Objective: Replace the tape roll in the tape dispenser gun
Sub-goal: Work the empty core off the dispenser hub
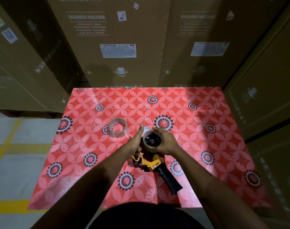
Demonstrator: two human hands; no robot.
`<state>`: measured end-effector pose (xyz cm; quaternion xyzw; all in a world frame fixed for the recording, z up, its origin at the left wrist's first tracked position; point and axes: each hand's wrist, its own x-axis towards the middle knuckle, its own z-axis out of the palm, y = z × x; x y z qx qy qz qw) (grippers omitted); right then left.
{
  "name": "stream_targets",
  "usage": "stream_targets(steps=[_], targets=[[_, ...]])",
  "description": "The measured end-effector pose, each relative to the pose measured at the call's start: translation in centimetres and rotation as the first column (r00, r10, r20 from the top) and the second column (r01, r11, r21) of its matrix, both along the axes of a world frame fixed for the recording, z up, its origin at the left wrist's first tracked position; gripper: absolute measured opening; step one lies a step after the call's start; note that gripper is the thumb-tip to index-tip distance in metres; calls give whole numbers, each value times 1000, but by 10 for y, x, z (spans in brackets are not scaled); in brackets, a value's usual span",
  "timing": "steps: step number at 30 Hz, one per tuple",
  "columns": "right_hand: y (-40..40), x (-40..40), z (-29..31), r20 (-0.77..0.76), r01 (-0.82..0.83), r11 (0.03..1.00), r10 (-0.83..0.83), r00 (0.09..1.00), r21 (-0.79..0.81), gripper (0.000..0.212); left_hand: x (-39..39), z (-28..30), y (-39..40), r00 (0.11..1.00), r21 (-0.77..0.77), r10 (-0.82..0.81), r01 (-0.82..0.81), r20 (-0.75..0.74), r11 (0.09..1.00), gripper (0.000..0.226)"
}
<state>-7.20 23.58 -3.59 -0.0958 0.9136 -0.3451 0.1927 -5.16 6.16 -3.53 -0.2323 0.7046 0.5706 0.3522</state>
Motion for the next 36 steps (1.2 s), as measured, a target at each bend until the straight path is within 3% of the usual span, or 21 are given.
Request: stream_targets(steps=[2, 4, 8, 11, 15, 17, 19, 24, 28, 30, 32, 34, 36], targets=[[-4, 1, 1, 29, 2, 1000, -2, 1000, -4, 110, -3, -1, -2, 999, 39, 22, -23, 28, 999, 122], [-7, 3, -1, 28, 53, 998, -54, 998, 16, 115, -5, 1, 1, 998, 92, 31, -36, 51, 995, 105], [-6, 2, -7, -18, 67, 998, -67, 998, -3, 89, -7, 9, 4, 997, 129, 51, -59, 64, 990, 105], [-2, 3, -13, -26, 58, 996, -60, 998, -69, 83, -4, 15, 3, 996, 144, 46, -56, 74, 988, 110], [-8, 5, -12, 27, 13, 1000, -13, 1000, -21, 106, -4, 19, 5, 994, 179, 58, -73, 89, 981, 108], [-10, 6, -9, 54, 94, 996, -95, 994, 4, 116, -4, 18, 6, 994, 179, 52, -69, 98, 981, 109], [-7, 4, -10, 21, 143, 990, -143, 990, 11, 108, -4, 21, 7, 994, 163, 62, -75, 87, 984, 106], [3, 4, -6, -28, 79, 997, -80, 996, -17, 90, -2, 21, 7, 996, 164, 70, -80, 63, 983, 104], [3, 2, 1, -6, -26, 1000, 26, 1000, -2, 103, -3, 21, 8, 996, 144, 61, -69, 60, 987, 105], [-1, 1, 4, 29, 10, 999, -11, 1000, 37, 112, -3, 19, 8, 996, 120, 59, -67, 66, 990, 107], [-3, -1, 5, 25, 63, 997, -64, 998, 53, 106, -3, 17, 8, 995, 130, 66, -75, 68, 989, 109], [-1, -4, 5, 3, 37, 998, -38, 999, 59, 90, -3, 18, 7, 996, 160, 64, -74, 68, 984, 109], [2, -6, 7, 7, -5, 1000, 5, 1000, 29, 89, -1, 21, 7, 996, 167, 60, -71, 71, 983, 106]])
